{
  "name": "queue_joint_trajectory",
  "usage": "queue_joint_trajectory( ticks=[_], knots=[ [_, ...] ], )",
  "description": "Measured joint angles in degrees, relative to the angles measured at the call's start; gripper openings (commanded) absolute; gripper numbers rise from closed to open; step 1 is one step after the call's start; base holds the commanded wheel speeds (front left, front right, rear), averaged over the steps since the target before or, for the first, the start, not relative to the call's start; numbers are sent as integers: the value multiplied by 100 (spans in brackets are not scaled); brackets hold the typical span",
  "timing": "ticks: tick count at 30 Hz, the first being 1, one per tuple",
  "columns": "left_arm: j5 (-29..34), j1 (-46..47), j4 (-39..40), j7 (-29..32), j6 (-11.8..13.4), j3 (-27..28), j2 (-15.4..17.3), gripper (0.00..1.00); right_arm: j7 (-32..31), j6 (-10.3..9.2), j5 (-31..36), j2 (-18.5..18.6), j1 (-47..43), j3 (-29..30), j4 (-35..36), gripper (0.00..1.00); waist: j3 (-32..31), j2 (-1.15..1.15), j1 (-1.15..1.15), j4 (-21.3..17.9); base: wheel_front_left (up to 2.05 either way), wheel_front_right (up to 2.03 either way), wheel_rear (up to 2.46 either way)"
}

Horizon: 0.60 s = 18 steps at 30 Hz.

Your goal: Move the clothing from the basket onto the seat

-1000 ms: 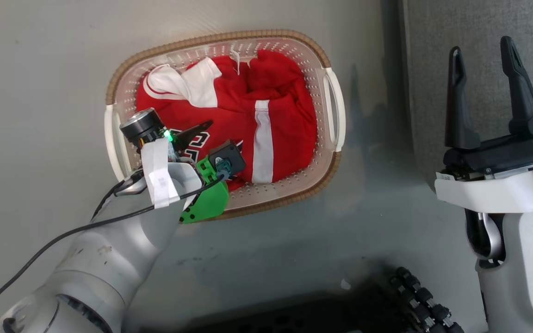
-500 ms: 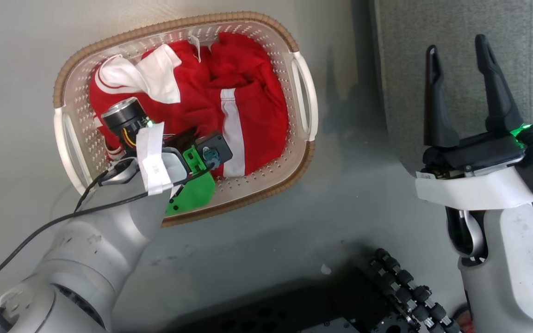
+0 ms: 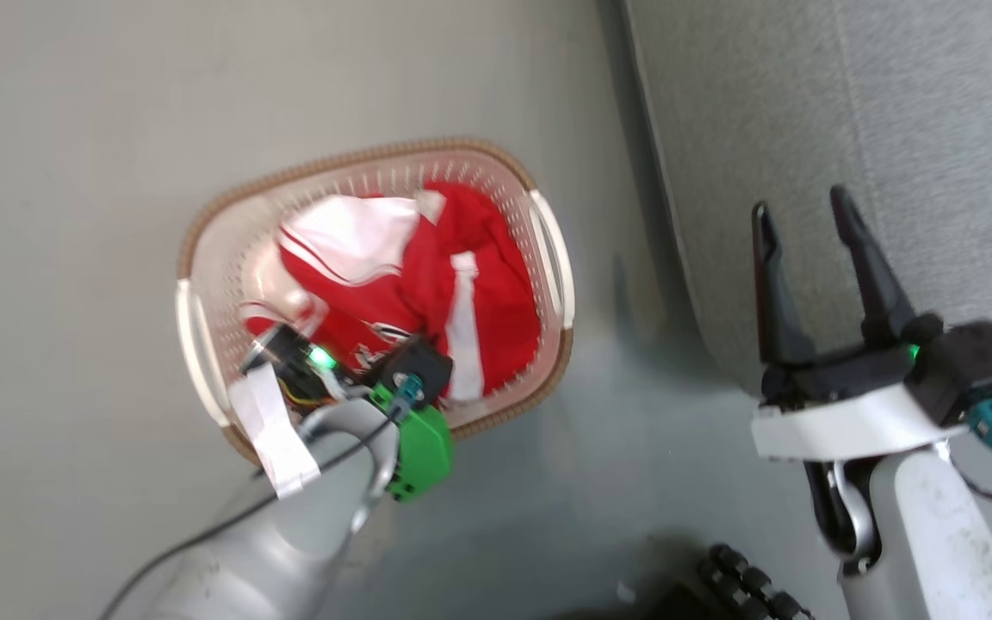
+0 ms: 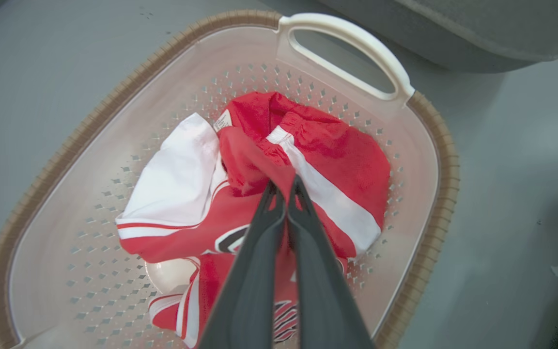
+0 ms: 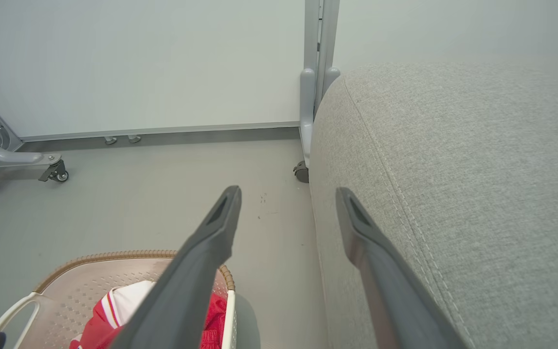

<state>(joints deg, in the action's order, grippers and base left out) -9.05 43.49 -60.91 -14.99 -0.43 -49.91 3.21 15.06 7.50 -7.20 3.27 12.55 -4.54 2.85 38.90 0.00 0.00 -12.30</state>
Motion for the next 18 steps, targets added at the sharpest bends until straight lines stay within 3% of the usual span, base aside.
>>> queue_joint_trajectory(
  ticks=[9,18],
  knots=[
    [-280,-1649,2282,-13,500,768,332,0,-1,-1,37,-23,-949,-110,-241,100,-1434,0,0,192,0,0,0],
    [-318,-2781,3751,-13,599,1546,430,0,-1,-1,42,-25,-1650,-224,-339,100,-2879,0,-1,343,0,0,0]
  ],
)
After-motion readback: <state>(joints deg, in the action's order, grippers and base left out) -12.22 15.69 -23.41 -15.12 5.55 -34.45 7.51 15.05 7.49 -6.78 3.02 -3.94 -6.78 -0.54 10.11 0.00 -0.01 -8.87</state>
